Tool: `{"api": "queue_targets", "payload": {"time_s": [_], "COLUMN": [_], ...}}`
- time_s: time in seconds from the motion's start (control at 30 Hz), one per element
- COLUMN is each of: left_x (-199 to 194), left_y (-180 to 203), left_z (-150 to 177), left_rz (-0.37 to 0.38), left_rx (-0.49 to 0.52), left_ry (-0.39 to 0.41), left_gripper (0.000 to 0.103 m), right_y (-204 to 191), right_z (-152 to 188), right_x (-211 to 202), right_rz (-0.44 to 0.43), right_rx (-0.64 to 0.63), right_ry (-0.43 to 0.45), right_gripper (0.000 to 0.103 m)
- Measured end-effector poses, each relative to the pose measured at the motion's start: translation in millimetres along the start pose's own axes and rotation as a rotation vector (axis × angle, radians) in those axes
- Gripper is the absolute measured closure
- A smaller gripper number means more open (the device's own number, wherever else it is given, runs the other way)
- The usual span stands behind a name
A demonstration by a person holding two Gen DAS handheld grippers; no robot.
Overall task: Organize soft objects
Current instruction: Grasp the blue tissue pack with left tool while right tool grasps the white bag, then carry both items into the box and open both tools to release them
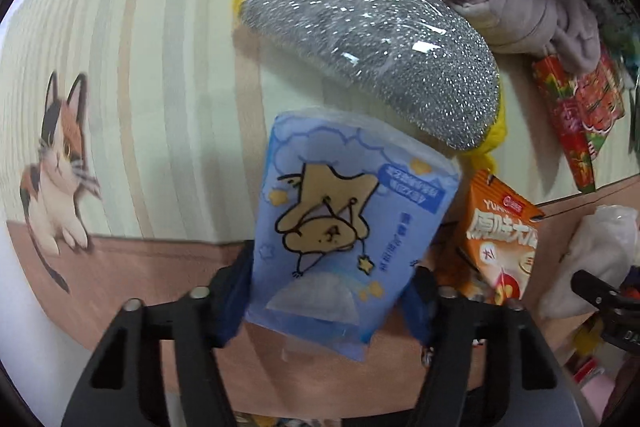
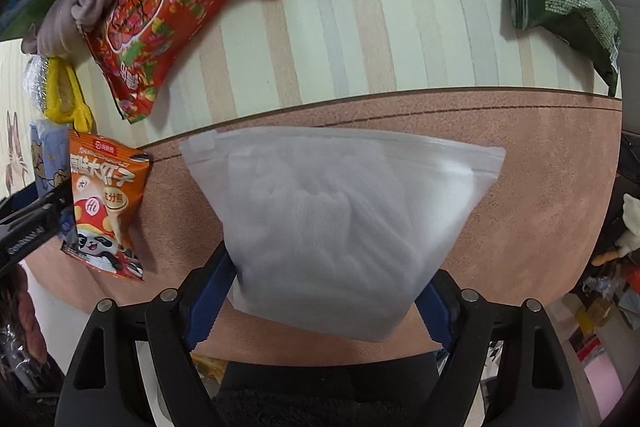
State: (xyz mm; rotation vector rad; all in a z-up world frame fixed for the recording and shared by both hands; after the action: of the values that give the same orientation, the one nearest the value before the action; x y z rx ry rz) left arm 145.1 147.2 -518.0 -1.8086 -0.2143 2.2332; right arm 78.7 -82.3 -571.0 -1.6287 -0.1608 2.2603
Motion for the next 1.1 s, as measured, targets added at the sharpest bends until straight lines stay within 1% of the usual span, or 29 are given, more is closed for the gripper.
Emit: {"api": "queue_targets", "payload": {"time_s": [0.03, 0.07, 0.1, 0.2, 0.3, 0.33, 0.4, 0.43, 0.5, 0.57, 0.63, 0.67, 0.73, 0.77, 0.83, 0.87, 0.9, 0.93, 0.97, 1.03, 1.1], "left_x": [-2, -5, -8, -19, -38, -47, -78, -86, -121, -162, -194, -217, -234, -248, -266, -273, -278, -278, -274, -261, -240], "left_y": [-1, -2, -3, -10, -23, -26, -33, -34, -30, -17, -2, 7, 9, 15, 23, 29, 34, 41, 42, 50, 57], "left_z": [2, 6, 10, 23, 36, 39, 48, 51, 55, 45, 25, 15, -17, -31, -64, -89, -103, -127, -142, -183, -224], "left_rz": [-0.003, -0.005, -0.004, 0.015, 0.037, 0.044, 0.063, 0.070, 0.095, 0.133, 0.170, 0.211, 0.259, 0.277, 0.292, 0.299, 0.318, 0.343, 0.346, 0.335, 0.320], "left_rx": [-0.009, -0.018, -0.026, -0.070, -0.119, -0.132, -0.163, -0.166, -0.162, -0.152, -0.142, -0.135, -0.125, -0.123, -0.128, -0.137, -0.140, -0.142, -0.144, -0.156, -0.160], "left_ry": [0.005, 0.014, 0.016, 0.032, 0.059, 0.069, 0.118, 0.131, 0.172, 0.214, 0.247, 0.266, 0.290, 0.302, 0.319, 0.317, 0.308, 0.288, 0.275, 0.240, 0.189], "left_gripper": [0.051, 0.052, 0.054, 0.054, 0.055, 0.055, 0.055, 0.055, 0.055, 0.055, 0.055, 0.055, 0.055, 0.055, 0.054, 0.055, 0.055, 0.054, 0.054, 0.054, 0.055], "right_y": [1, 0, 1, -1, -7, -4, -9, -20, -31, -46, -56, -62, -66, -69, -70, -74, -76, -75, -70, -70, -73], "right_z": [0, 0, 5, 11, 18, 22, 26, 28, 31, 33, 31, 21, 6, -3, -20, -39, -53, -78, -96, -137, -179], "right_x": [1, 3, -10, -16, -17, -24, -31, -33, -47, -70, -100, -112, -150, -170, -215, -231, -235, -245, -260, -259, -253], "right_rz": [0.001, 0.007, 0.013, 0.017, -0.005, -0.021, -0.055, -0.072, -0.110, -0.161, -0.185, -0.192, -0.197, -0.200, -0.202, -0.204, -0.195, -0.168, -0.153, -0.129, -0.137], "right_rx": [-0.001, -0.009, -0.016, -0.052, -0.073, -0.078, -0.094, -0.104, -0.131, -0.170, -0.214, -0.233, -0.277, -0.304, -0.344, -0.363, -0.371, -0.378, -0.380, -0.369, -0.350], "right_ry": [0.002, 0.008, 0.010, 0.031, 0.044, 0.048, 0.059, 0.066, 0.087, 0.115, 0.145, 0.159, 0.194, 0.216, 0.242, 0.262, 0.269, 0.288, 0.296, 0.290, 0.262], "right_gripper": [0.020, 0.022, 0.025, 0.031, 0.033, 0.033, 0.034, 0.034, 0.034, 0.034, 0.034, 0.034, 0.034, 0.034, 0.034, 0.034, 0.034, 0.034, 0.034, 0.034, 0.034]}}
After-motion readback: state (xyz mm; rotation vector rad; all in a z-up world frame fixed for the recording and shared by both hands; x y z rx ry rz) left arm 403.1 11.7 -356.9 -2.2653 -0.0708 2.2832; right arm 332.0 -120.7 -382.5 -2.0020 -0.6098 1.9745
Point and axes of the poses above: each gripper's, at about its wrist camera, not at the fingertips, and x roughly the way its jaws point, y to its right, z to its underside, the point moved 9 cm from there along x, roughly the way its jaws point, and after that the axes turned 15 degrees about -z, right-handed, at the moved point
